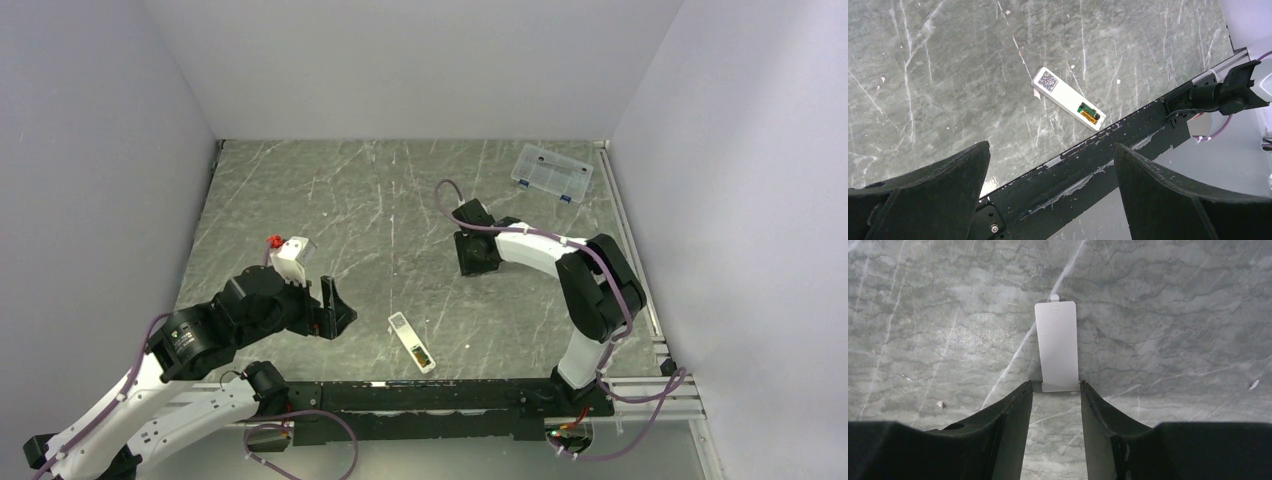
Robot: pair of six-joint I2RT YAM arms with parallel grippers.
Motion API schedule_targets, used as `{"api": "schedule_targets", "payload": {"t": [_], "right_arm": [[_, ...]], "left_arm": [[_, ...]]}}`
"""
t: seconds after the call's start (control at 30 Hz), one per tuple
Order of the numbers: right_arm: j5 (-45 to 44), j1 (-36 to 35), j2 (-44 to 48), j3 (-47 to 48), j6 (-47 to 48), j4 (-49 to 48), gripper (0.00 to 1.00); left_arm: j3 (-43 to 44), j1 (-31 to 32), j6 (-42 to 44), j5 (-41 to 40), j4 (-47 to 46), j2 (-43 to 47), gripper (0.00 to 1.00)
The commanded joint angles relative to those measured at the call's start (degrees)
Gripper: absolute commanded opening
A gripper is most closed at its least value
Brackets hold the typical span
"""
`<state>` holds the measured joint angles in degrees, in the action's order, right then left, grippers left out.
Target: Load the batteries into the remote control
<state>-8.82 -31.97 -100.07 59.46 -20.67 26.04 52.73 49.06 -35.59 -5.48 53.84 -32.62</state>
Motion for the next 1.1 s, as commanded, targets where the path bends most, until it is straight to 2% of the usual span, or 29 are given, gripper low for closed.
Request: {"api": "schedule_targets", "payload": {"t": [0.0, 0.53, 0.9, 1.07], "right_arm": [[-2.21, -0.69, -1.55, 1.69, -0.76, -0.44, 0.42], [-3.48, -0.97, -1.99, 1.19, -0.87, 0.00, 0.32], [-3.56, -1.31, -2.04, 1.27, -0.88, 0.30, 0.11], [-3.62, -1.37, -0.16, 1.49, -0.87, 1.09, 0.07]], "left_arm": [[0.18, 0.09, 0.26, -0.53, -1.97, -0.01, 1.00], [0.11, 0.11, 0.26, -0.56, -1.91, 0.18, 0.99], [0.13, 0.09, 0.17, -0.59, -1.90, 0.11, 0.99], [0.17, 0.15, 0.17, -0.54, -1.90, -0.01, 0.99]]}}
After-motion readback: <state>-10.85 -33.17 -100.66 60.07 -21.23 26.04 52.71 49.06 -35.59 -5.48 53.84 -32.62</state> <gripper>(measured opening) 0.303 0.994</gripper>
